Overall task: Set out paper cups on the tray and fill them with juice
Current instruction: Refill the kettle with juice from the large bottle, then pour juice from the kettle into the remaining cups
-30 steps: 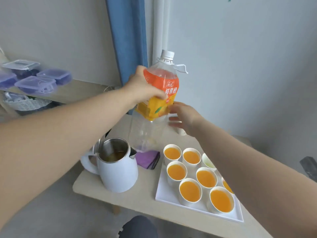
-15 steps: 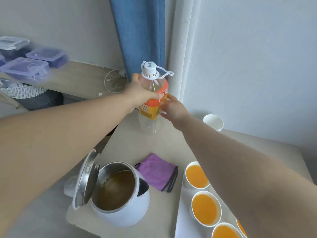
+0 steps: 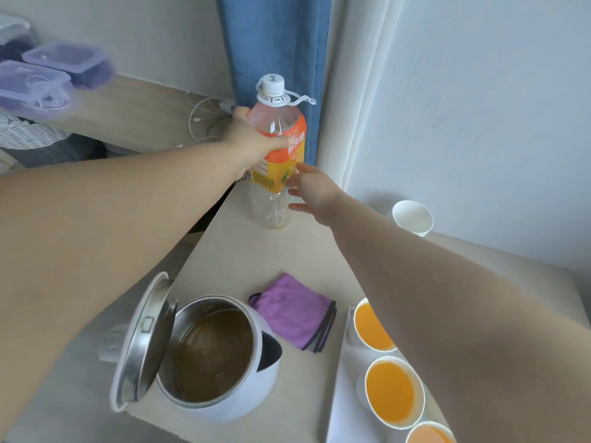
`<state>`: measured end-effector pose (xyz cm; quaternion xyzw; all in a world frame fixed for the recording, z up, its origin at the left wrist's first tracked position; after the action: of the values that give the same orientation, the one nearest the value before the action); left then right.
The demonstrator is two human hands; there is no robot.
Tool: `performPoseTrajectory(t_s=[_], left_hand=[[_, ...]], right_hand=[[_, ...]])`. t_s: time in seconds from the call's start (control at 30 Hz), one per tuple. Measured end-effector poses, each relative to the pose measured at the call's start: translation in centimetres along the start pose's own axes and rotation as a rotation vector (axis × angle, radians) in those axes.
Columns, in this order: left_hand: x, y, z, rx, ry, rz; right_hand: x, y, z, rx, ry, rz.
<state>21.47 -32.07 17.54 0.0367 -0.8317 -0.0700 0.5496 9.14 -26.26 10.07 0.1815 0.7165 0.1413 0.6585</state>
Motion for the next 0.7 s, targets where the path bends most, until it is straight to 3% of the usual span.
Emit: performPoseTrajectory(t_s=[0.2, 0.4, 0.57, 0.7], left_hand=[[-0.9, 1.8, -0.8, -0.059, 0.012, -0.078], [-4.1, 6.5, -2.6, -0.18, -0.021, -0.31], [-6.7, 12.1, -5.1, -0.337, -0.076, -0.391], [-8.6, 15.3, -9.2, -0.262, 0.026, -0.355]], right_hand=[[0.5, 1.9, 0.3, 0.04, 0.068, 0.044], [-0.2, 8.3, 3.5, -0.039, 0.21, 0.076], [-3.9, 16.8, 8.8, -0.16, 0.305, -0.202], [-4.7, 22.7, 11.4, -0.165, 0.364, -0.397]])
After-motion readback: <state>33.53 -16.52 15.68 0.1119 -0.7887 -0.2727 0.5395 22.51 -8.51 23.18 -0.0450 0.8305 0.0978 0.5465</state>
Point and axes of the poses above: each hand's wrist, its own y-axis away from the middle knuckle, its own z-axis out of the palm, x = y × z, the point moved 9 cm from there along -y, towards the middle knuckle, and after that the axes turned 1 degree about -z, right-handed, at the moved point
